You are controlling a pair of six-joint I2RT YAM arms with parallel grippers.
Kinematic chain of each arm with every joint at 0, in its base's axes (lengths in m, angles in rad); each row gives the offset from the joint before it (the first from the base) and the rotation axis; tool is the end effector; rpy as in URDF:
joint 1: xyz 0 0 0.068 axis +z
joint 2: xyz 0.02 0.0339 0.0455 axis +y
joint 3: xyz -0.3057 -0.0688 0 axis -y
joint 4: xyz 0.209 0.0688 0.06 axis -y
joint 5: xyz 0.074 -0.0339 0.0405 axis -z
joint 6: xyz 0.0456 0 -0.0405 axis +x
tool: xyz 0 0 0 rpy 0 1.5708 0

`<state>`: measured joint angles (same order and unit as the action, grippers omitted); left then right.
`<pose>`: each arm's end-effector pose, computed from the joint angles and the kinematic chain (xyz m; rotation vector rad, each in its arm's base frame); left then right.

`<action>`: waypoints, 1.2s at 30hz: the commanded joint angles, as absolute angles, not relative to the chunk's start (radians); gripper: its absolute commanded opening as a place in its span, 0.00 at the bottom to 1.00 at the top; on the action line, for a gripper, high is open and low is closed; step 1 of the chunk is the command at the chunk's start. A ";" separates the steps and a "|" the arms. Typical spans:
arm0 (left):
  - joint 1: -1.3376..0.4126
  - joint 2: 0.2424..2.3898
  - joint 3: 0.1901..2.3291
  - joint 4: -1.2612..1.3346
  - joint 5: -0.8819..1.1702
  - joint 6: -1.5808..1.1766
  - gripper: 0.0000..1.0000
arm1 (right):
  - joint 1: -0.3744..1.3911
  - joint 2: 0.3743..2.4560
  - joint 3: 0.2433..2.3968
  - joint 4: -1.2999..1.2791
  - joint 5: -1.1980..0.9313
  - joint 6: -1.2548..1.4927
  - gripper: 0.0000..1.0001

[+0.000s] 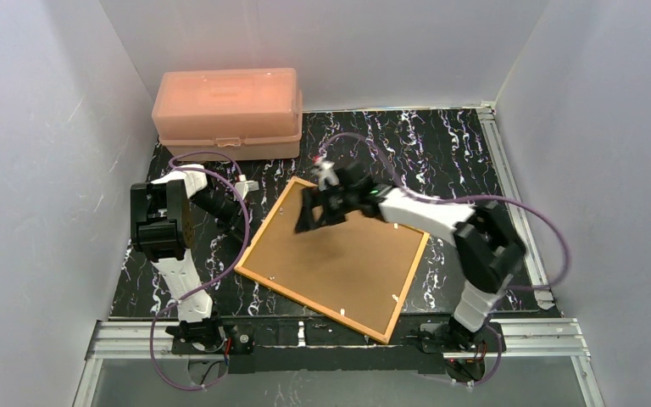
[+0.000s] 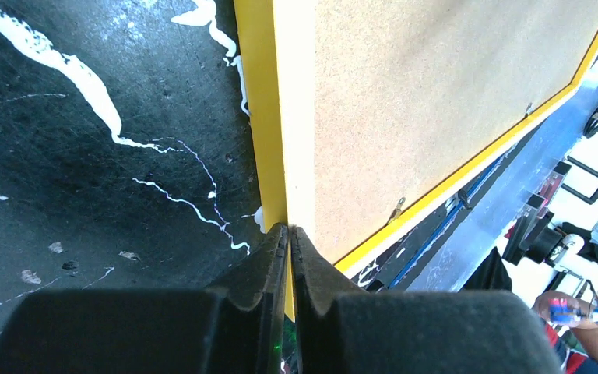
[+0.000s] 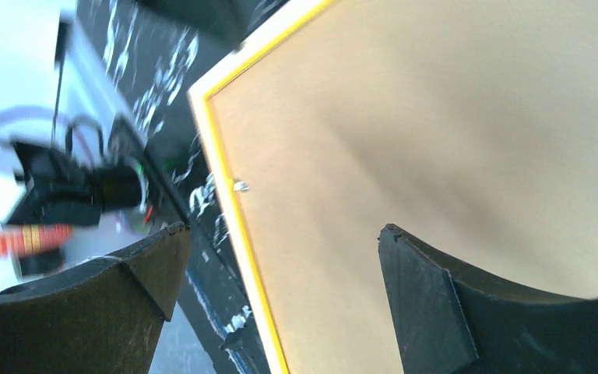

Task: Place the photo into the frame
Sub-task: Install the photo frame at the center of the board, then adjust the photo frame at the center of the board.

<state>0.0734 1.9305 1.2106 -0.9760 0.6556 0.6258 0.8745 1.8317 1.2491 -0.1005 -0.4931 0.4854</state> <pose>0.3118 -0.0049 0.1977 0.7238 2.7777 -0.9785 0.2367 0.3169 0.2719 -0.7668 2.3641 1.2207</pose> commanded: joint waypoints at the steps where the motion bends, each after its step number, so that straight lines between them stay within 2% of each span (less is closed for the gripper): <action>1: 0.069 1.893 1.218 -0.985 0.647 0.661 0.05 | 0.744 1.583 1.083 -0.247 -0.169 0.625 0.98; 9: 0.057 1.912 1.197 -0.972 0.684 0.656 0.07 | 0.530 1.129 0.742 -0.531 0.076 0.756 0.99; 15: 0.039 1.904 1.172 -0.961 0.667 0.655 0.06 | 0.472 0.965 0.654 -0.674 0.135 0.808 0.99; 22: 0.015 1.885 1.117 -0.939 0.652 0.655 0.05 | 0.423 1.053 0.571 -0.543 0.048 0.804 0.99; 30: -0.025 1.841 1.077 -0.942 0.631 0.683 0.05 | 0.337 1.185 0.653 -0.467 0.008 0.699 0.99; 36: -0.049 1.813 1.054 -0.950 0.619 0.702 0.05 | 0.284 1.331 0.720 -0.332 -0.146 0.665 0.99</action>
<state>-0.0231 1.8477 1.0901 -0.9527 0.6540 0.6579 0.3012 1.2572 0.6395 -0.4850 -0.0277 0.6994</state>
